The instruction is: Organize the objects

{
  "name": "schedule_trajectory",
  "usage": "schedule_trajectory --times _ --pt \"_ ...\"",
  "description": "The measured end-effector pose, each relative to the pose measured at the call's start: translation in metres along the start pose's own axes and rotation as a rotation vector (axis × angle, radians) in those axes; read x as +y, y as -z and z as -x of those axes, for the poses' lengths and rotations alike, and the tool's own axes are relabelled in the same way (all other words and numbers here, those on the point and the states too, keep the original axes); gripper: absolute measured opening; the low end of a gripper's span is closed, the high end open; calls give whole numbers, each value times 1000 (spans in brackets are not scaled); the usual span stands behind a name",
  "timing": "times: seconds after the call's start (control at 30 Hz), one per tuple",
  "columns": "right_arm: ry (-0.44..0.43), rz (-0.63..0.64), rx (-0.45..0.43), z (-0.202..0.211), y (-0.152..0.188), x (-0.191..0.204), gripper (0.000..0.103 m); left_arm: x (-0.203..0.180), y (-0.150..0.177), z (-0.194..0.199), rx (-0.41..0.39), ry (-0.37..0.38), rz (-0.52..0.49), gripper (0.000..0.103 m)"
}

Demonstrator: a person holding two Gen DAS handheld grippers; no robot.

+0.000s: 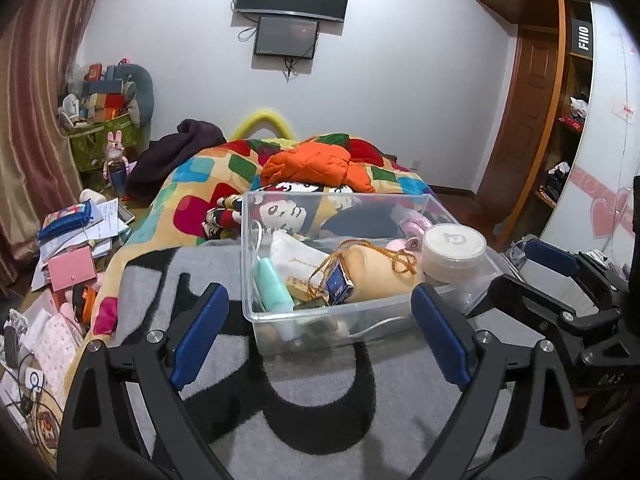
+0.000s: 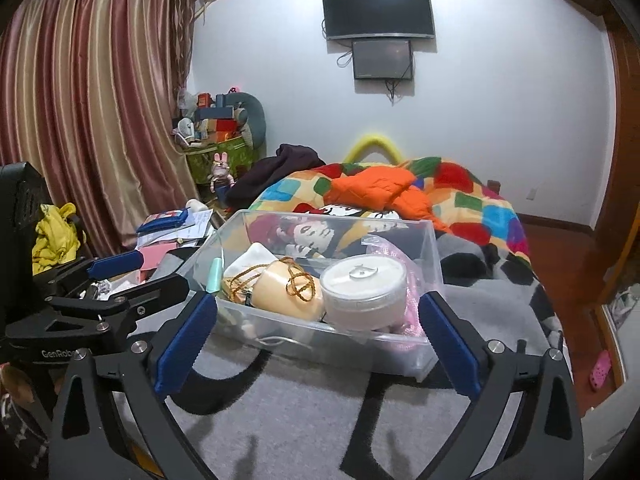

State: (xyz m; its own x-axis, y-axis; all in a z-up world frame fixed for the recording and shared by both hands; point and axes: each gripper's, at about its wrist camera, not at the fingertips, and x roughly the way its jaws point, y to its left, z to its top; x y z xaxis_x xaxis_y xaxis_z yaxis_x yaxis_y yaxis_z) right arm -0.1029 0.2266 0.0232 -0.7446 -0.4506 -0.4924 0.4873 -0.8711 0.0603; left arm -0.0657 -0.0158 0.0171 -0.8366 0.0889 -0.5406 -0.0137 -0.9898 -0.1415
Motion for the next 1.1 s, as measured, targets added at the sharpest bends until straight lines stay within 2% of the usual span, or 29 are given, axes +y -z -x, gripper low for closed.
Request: schedule_trajectory --times 0.13,1.1 --pt "5 -2 7 1 6 2 102 -3 6 2 3 -23 -1 94" --pt "9 -14 45 -5 19 4 102 -3 18 1 26 -18 20 94"
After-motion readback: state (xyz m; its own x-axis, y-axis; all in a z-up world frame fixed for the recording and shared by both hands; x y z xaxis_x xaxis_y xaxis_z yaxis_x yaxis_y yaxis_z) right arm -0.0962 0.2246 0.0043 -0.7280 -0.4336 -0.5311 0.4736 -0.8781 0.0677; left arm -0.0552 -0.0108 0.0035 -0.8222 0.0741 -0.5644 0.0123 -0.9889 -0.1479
